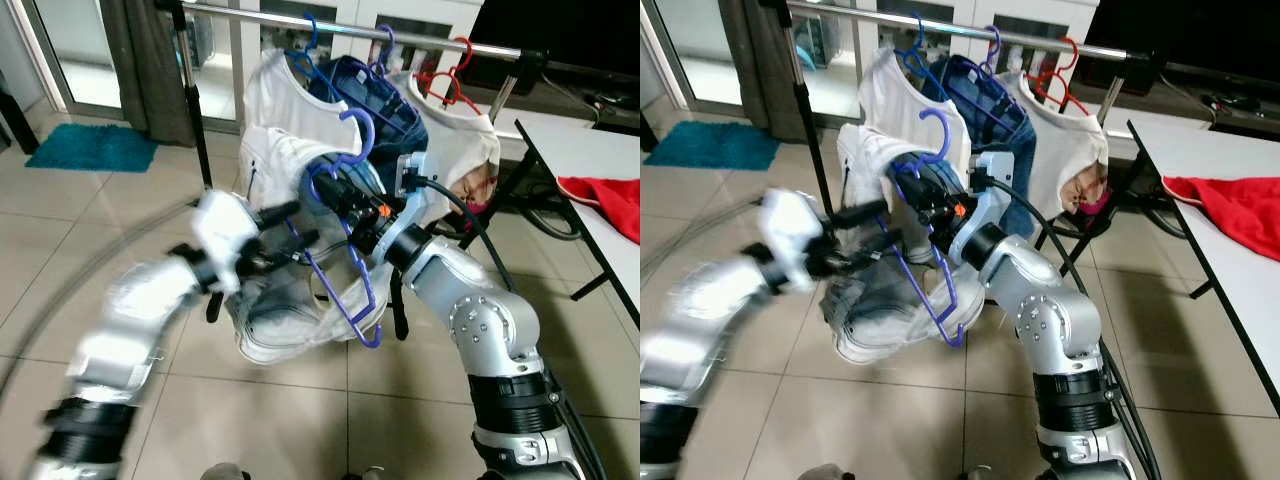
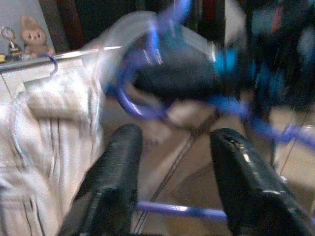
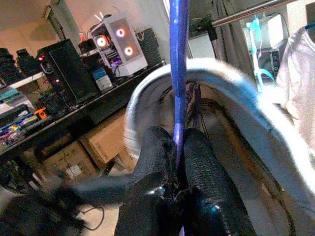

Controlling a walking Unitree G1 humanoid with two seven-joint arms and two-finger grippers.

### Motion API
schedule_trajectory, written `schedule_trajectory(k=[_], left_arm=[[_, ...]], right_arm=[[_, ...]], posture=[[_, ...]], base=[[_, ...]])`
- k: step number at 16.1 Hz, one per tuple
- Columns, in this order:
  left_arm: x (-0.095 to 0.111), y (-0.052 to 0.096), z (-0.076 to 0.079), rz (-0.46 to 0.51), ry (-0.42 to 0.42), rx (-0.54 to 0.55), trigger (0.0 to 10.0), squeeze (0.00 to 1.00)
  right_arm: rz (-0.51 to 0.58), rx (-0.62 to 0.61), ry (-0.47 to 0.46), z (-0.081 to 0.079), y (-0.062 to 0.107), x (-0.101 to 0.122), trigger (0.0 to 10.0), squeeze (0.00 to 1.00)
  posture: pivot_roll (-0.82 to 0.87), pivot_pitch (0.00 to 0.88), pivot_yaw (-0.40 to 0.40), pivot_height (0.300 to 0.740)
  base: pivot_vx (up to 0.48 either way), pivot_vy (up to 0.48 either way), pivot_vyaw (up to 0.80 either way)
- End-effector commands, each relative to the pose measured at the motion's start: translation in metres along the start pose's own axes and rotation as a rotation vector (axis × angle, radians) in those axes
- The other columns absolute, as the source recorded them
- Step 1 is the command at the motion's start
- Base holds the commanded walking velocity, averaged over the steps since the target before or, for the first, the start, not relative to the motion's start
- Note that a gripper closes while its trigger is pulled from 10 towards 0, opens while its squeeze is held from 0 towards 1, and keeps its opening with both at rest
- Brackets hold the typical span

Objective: Hang hanger

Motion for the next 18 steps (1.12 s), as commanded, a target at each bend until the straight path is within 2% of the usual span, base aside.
schedule_trajectory(k=[1, 2, 3, 5, 6, 7, 8, 9, 10, 11, 12, 13, 15, 16, 18], left_arm=[[0.017, 0.008, -0.007, 0.053, 0.030, -0.025, 10.0, 1.00], [0.036, 0.021, -0.026, 0.077, 0.023, -0.045, 10.0, 1.00], [0.045, 0.026, -0.037, 0.081, 0.002, -0.046, 10.0, 1.00], [0.064, 0.047, -0.071, 0.039, -0.073, -0.067, 10.0, 1.00], [0.065, 0.052, -0.081, 0.004, -0.100, -0.065, 10.0, 1.00], [0.057, 0.062, -0.098, -0.125, -0.178, -0.074, 10.0, 1.00], [0.054, 0.066, -0.105, -0.161, -0.185, -0.084, 10.0, 1.00], [0.049, 0.070, -0.118, -0.195, -0.226, -0.064, 10.0, 1.00], [0.045, 0.070, -0.121, -0.218, -0.237, -0.087, 10.0, 1.00], [0.042, 0.070, -0.120, -0.237, -0.231, -0.130, 10.0, 0.95], [0.034, 0.070, -0.120, -0.273, -0.229, -0.208, 10.0, 0.15], [0.030, 0.069, -0.121, -0.290, -0.236, -0.258, 10.0, 0.00], [0.031, 0.065, -0.124, -0.281, -0.231, -0.301, 10.0, 0.00], [0.036, 0.057, -0.124, -0.270, -0.248, -0.364, 10.0, 0.00], [0.049, 0.048, -0.126, -0.213, -0.243, -0.408, 10.0, 0.00]], right_arm=[[0.069, 0.030, 0.024, -0.003, 0.003, 0.015, 10.0, 0.00], [0.061, 0.035, 0.039, -0.002, 0.003, 0.016, 10.0, 0.00], [0.054, 0.042, 0.048, -0.002, 0.002, 0.016, 10.0, 0.00], [0.031, 0.079, 0.075, -0.004, 0.000, 0.018, 10.0, 0.00], [0.022, 0.094, 0.084, -0.006, 0.000, 0.018, 10.0, 0.00], [0.000, 0.135, 0.106, -0.010, 0.000, 0.018, 10.0, 0.00], [-0.010, 0.160, 0.115, -0.012, 0.001, 0.019, 10.0, 0.00], [-0.028, 0.204, 0.130, -0.017, 0.002, 0.020, 10.0, 0.00], [-0.041, 0.232, 0.140, -0.019, 0.004, 0.021, 10.0, 0.00], [-0.051, 0.256, 0.148, -0.021, 0.005, 0.021, 10.0, 0.00], [-0.068, 0.300, 0.161, -0.025, 0.008, 0.022, 10.0, 0.00], [-0.090, 0.362, 0.169, -0.032, 0.011, 0.022, 10.0, 0.00], [-0.120, 0.424, 0.180, -0.038, 0.015, 0.021, 10.0, 0.00], [-0.145, 0.462, 0.191, -0.042, 0.018, 0.019, 10.0, 0.00], [-0.177, 0.493, 0.207, -0.044, 0.021, 0.017, 10.0, 0.00]], posture=[[0.01, 0.000, -0.079, 0.740], [0.02, 0.000, -0.090, 0.740], [0.02, 0.000, -0.097, 0.740], [0.04, 0.000, -0.111, 0.740], [0.04, 0.000, -0.115, 0.740], [0.05, 0.000, -0.118, 0.740], [0.05, 0.000, -0.120, 0.740], [0.06, 0.000, -0.121, 0.740], [0.06, 0.000, -0.121, 0.740], [0.05, 0.000, -0.121, 0.740], [0.05, 0.000, -0.119, 0.740], [0.05, 0.000, -0.119, 0.740], [0.05, 0.000, -0.118, 0.740], [0.05, 0.000, -0.113, 0.740], [0.04, 0.000, -0.112, 0.740]], base=[[0.000, 0.000, 0.00], [0.000, 0.000, 0.00], [0.000, 0.000, 0.00], [0.000, 0.000, 0.00], [0.000, 0.000, 0.00], [0.000, 0.000, 0.00], [0.000, 0.000, 0.00], [0.000, 0.000, 0.00], [0.000, 0.000, 0.00], [0.000, 0.000, 0.00], [0.000, 0.000, 0.00], [0.000, 0.000, 0.00], [0.000, 0.000, 0.00], [0.000, 0.000, 0.00], [0.000, 0.000, 0.00]])
Point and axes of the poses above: a point about 5 cm out from each wrist's last joint towards the gripper, its own y axis pointing back from the gripper into the wrist, its own x axis along the axis of the wrist's last joint, z = x × y, the point moved 2 cm from there along -y, pointing out of the wrist towards the gripper, and after that the axes turned 12 degrees about -y, right-handed, at the moved point
